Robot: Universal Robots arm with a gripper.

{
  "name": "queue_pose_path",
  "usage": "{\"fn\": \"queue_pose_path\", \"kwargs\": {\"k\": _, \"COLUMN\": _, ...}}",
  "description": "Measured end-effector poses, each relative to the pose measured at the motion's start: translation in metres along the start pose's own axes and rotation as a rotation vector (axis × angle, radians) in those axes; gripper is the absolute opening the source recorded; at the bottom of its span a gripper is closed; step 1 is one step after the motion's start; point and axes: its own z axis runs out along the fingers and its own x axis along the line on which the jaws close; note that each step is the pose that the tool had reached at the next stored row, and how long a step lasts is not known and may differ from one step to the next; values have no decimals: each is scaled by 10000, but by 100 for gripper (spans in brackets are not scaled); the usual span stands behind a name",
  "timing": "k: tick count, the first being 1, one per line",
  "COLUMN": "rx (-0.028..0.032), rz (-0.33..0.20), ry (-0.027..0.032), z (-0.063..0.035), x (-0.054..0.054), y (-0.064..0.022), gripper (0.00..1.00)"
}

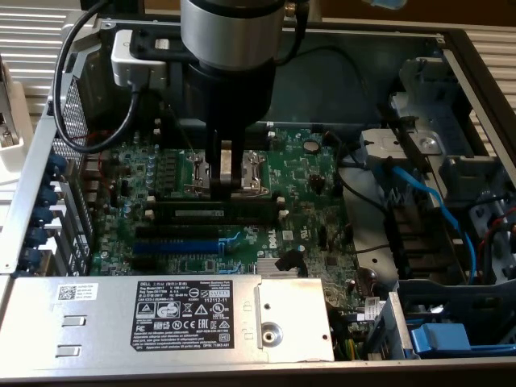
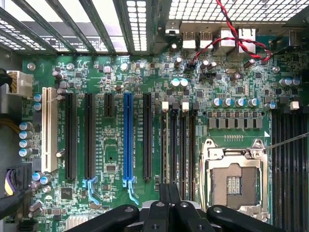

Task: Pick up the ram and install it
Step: 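Press down the ram until it locks into place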

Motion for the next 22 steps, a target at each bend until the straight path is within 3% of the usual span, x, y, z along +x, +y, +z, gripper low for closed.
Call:
{"fn": "queue_pose_path", "kwargs": {"k": 12, "rx": -11, "rz": -608, "ry": 39, "z": 19, "x": -33, "y": -5, "gripper": 10}}
{"fn": "queue_pose_path", "kwargs": {"k": 22, "rx": 12, "rz": -664, "ry": 43, "z": 35, "x": -33, "y": -12, "gripper": 10}}
